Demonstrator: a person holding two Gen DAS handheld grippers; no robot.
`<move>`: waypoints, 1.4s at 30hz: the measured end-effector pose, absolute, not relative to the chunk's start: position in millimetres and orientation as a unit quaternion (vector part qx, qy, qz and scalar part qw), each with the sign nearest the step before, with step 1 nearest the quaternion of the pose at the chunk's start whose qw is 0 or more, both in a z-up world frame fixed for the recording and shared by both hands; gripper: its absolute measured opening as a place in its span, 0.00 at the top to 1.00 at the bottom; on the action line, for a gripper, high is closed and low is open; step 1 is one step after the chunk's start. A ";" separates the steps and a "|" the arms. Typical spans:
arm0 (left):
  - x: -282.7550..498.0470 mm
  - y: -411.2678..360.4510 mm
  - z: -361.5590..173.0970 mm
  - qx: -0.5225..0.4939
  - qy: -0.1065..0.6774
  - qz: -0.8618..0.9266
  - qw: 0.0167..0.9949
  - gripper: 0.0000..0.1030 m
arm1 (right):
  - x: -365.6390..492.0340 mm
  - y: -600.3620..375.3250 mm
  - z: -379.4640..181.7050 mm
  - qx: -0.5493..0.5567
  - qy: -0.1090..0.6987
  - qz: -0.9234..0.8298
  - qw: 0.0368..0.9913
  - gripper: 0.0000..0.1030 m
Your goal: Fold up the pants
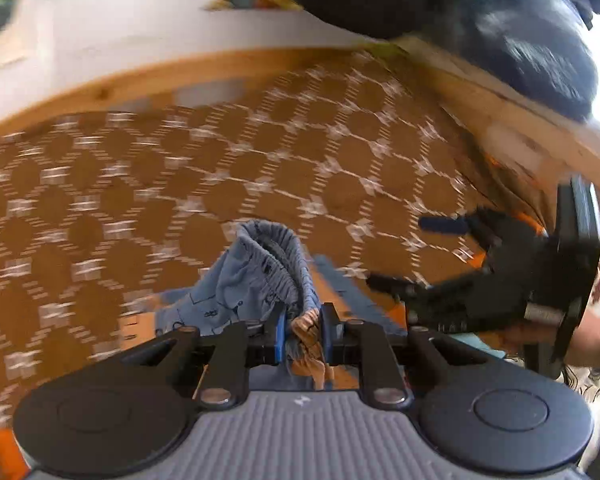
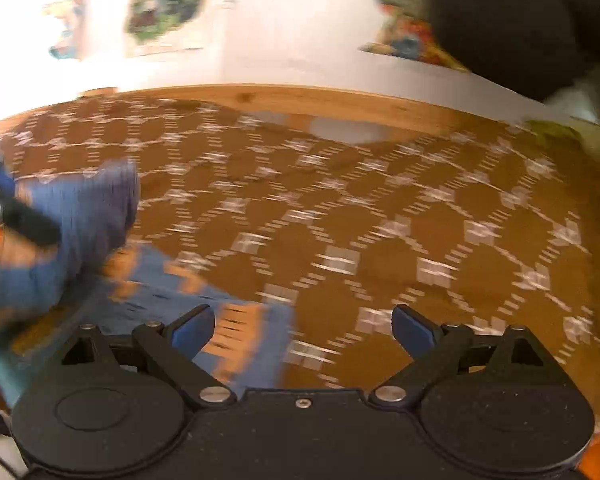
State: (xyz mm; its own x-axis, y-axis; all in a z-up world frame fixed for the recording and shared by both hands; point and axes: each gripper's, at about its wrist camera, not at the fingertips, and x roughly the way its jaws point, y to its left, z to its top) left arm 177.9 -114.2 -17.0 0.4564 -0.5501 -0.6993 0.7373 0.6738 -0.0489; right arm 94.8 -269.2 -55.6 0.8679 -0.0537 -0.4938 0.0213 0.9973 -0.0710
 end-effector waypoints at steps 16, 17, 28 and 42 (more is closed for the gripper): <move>169.6 -165.2 -91.2 0.157 0.386 -0.420 0.806 0.49 | 80.0 -305.7 -80.6 0.000 0.288 -0.049 0.956 0.07; 168.6 -159.6 -86.6 0.153 0.380 -0.422 0.809 0.43 | 81.3 -304.7 -78.9 0.000 0.286 -0.046 0.957 0.07; 153.5 -111.3 -92.7 0.174 0.362 -0.397 0.825 0.27 | 116.0 -270.9 -68.5 0.045 0.312 0.118 0.942 0.01; 148.6 -123.2 -105.9 0.220 0.337 -0.425 0.811 0.68 | 148.2 -261.2 -95.4 0.143 0.359 0.138 0.912 0.58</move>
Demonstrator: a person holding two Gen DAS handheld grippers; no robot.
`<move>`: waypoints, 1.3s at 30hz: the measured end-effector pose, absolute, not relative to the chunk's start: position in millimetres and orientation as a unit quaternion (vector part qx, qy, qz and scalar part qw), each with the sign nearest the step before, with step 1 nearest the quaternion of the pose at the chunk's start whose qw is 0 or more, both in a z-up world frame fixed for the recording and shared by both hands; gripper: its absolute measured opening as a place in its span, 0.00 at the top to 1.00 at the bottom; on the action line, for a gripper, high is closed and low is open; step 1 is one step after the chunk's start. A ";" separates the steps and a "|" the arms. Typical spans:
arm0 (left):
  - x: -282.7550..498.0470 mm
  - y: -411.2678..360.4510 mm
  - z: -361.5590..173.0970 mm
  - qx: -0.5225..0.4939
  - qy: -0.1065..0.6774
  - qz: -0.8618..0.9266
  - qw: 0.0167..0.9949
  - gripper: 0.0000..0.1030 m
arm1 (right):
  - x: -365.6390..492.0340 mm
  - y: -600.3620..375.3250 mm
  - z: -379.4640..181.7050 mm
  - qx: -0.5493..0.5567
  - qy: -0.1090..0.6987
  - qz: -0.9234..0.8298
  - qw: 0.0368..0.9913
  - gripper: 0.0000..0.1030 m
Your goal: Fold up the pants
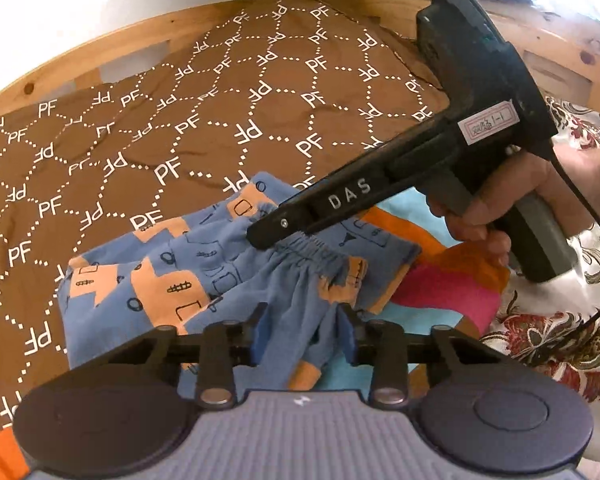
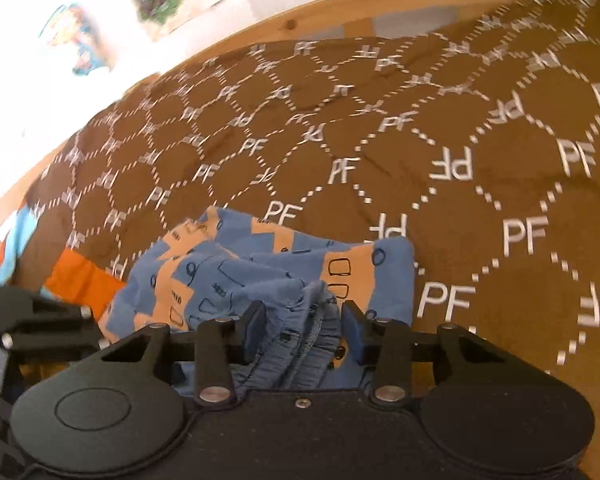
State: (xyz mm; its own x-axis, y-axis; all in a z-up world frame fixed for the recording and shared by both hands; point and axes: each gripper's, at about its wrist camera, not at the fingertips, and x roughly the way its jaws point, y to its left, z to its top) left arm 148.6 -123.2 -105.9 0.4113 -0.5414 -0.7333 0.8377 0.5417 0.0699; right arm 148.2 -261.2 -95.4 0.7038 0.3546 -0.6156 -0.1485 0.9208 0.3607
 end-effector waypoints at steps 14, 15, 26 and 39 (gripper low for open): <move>153.3 -120.7 -90.9 0.167 0.352 -0.448 0.804 0.94 | 120.8 -267.4 -69.2 0.177 0.304 0.091 0.932 0.94; 153.3 -122.0 -90.1 0.164 0.351 -0.452 0.804 0.94 | 118.8 -269.0 -63.6 0.174 0.300 0.087 0.934 0.94; 162.1 -110.1 -94.2 0.114 0.379 -0.468 0.790 0.83 | 115.9 -270.7 -84.2 0.126 0.351 0.021 0.928 0.65; 173.8 -27.1 -128.2 -0.046 0.487 -0.163 0.857 0.19 | 79.0 -210.2 -83.1 -0.024 0.332 -0.069 0.940 0.10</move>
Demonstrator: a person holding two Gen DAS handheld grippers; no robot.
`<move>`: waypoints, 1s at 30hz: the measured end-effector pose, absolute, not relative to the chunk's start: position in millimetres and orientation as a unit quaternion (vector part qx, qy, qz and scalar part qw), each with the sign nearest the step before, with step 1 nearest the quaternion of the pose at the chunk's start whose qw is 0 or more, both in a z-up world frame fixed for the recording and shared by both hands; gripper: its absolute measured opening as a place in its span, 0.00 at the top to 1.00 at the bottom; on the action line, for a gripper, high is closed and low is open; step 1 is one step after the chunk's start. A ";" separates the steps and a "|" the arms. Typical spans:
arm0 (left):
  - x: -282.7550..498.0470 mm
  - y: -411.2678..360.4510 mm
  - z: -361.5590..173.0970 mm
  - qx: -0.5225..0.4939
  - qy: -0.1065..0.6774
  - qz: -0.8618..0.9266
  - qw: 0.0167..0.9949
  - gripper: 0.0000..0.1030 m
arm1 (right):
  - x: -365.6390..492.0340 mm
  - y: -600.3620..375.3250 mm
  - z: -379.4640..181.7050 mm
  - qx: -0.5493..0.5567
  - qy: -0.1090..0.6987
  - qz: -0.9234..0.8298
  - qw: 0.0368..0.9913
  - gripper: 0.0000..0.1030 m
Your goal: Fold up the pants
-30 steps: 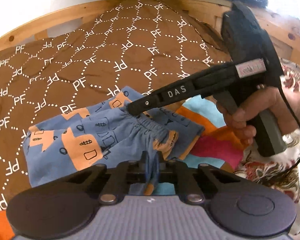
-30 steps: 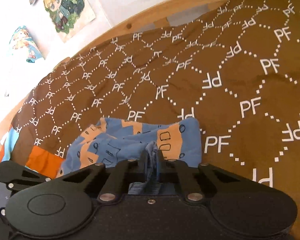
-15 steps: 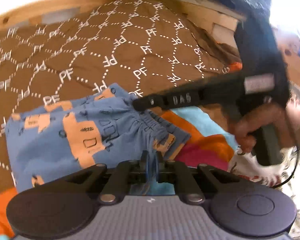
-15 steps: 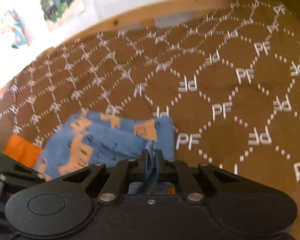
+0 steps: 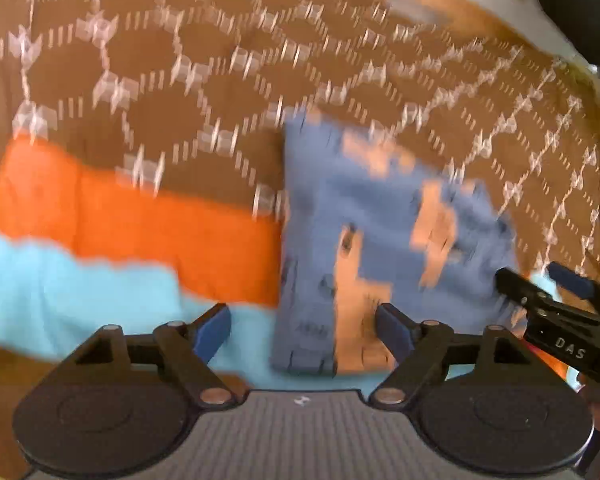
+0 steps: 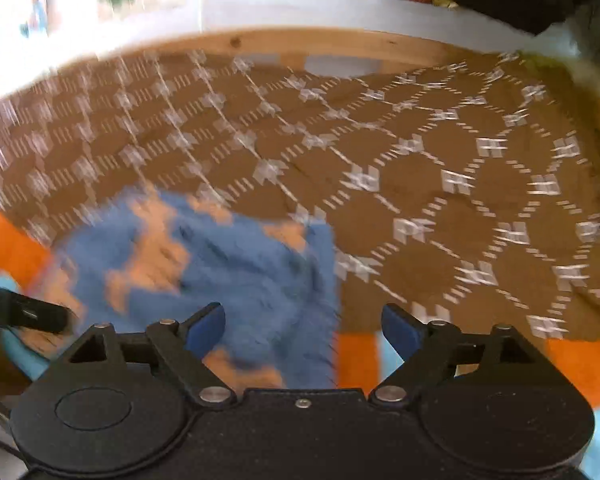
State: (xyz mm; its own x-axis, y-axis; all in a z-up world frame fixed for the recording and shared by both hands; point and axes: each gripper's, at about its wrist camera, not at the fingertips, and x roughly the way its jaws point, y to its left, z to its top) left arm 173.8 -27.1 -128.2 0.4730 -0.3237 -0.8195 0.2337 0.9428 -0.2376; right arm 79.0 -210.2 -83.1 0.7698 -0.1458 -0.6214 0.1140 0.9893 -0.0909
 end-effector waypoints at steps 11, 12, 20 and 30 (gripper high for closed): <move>162.3 -29.2 -126.0 0.002 0.477 -0.165 0.864 0.19 | 55.4 -235.9 -85.5 0.000 0.301 -0.056 0.952 0.04; 163.2 -27.0 -124.0 -0.016 0.472 -0.162 0.866 0.19 | 56.3 -237.3 -76.3 -0.012 0.281 -0.043 0.959 0.04; 172.5 -5.9 -121.4 -0.124 0.446 -0.204 0.863 0.24 | 200.8 -209.5 -48.5 0.052 0.337 0.261 0.903 0.14; 191.4 26.6 -145.3 -0.245 0.476 -0.200 0.821 0.76 | 299.8 -126.0 -84.3 -0.023 0.462 0.339 0.819 0.76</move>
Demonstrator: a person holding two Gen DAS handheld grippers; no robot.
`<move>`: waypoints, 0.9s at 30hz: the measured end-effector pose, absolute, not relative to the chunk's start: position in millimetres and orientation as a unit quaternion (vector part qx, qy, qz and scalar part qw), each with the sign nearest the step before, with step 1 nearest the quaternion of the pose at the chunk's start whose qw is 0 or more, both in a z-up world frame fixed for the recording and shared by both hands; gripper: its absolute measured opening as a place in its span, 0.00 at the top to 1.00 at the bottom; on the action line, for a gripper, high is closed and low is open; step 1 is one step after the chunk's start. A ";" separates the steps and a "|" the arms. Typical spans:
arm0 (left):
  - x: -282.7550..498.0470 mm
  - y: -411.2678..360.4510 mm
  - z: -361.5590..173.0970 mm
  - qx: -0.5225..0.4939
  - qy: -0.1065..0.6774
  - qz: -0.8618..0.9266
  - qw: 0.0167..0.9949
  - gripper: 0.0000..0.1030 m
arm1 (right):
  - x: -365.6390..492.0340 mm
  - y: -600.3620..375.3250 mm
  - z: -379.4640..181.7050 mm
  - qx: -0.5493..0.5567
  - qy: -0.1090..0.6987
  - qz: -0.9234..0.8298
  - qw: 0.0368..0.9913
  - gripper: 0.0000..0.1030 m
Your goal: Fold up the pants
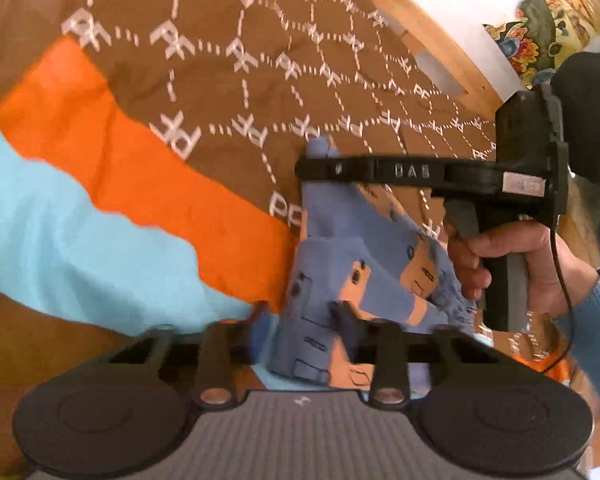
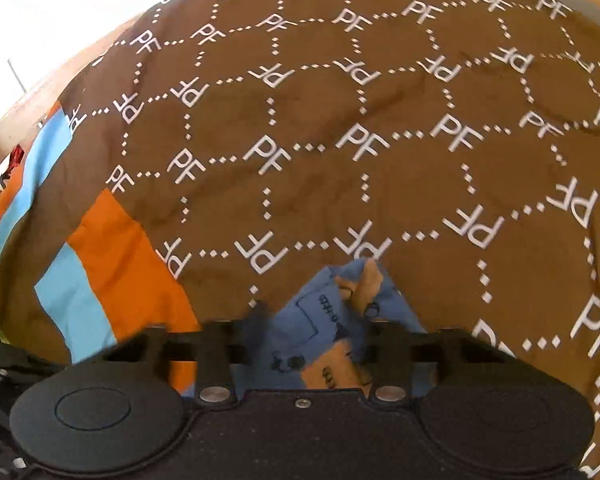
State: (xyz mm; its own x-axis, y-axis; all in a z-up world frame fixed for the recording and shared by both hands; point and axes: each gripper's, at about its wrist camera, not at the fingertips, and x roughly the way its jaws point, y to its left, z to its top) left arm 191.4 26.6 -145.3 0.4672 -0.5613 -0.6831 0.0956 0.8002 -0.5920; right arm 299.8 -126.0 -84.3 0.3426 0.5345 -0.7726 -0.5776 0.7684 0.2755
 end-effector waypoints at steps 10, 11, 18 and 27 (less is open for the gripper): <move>179.0 20.6 -142.0 -0.223 0.497 -0.189 0.817 0.90 | 294.1 -130.8 -72.8 -0.046 0.406 0.287 0.867 0.93; 179.4 20.2 -143.5 -0.220 0.499 -0.186 0.818 0.90 | 295.3 -127.2 -78.8 -0.057 0.410 0.286 0.864 0.93; 177.8 18.4 -126.7 -0.169 0.483 -0.174 0.841 0.61 | 260.0 -145.1 -60.2 -0.073 0.335 0.216 0.914 0.31; 232.6 -32.0 -101.6 -0.068 0.372 -0.165 0.911 0.29 | 124.2 -185.2 -70.9 -0.164 0.220 -0.010 0.962 0.01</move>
State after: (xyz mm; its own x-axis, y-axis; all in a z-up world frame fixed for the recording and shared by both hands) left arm 232.6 -32.0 -101.6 0.6683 -0.3512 -0.6557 0.2496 0.9363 -0.2471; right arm 124.2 -185.2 -70.9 0.9030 -0.0908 -0.4200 -0.0536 0.9460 -0.3198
